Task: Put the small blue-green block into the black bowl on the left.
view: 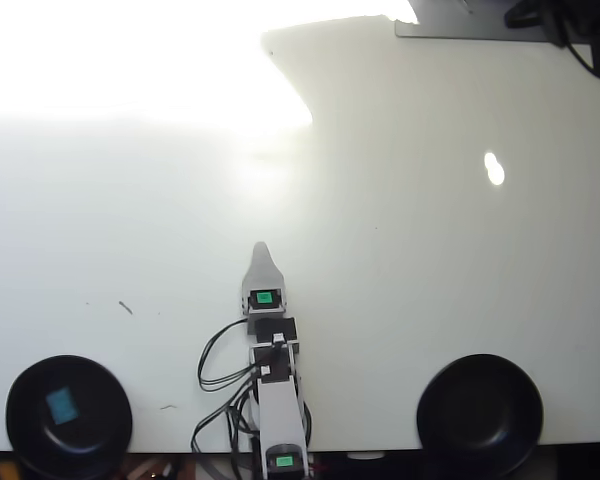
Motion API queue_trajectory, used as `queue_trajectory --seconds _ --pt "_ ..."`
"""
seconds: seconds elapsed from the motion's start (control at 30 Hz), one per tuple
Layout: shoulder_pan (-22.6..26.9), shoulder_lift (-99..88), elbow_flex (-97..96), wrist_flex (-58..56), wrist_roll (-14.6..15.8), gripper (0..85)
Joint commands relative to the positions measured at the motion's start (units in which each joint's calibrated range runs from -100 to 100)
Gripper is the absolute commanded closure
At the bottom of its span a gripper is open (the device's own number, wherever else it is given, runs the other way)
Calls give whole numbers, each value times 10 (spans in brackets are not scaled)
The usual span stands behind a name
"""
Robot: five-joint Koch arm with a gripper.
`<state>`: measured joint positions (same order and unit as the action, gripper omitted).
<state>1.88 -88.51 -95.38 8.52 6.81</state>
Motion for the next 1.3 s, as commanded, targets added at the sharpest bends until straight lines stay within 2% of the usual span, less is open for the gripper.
queue_trajectory --seconds 0.0,0.07,0.17,0.3,0.43,0.63,1.27 --pt "-9 -10 -3 24 3 484" --pt "-13 -11 -9 24 3 483" --pt "-19 -7 -15 17 3 419" --pt "-18 2 -21 17 3 407" --pt "-19 36 -23 17 1 357" --pt "-38 90 -23 20 0 357" --pt "-39 174 -26 30 -6 359"
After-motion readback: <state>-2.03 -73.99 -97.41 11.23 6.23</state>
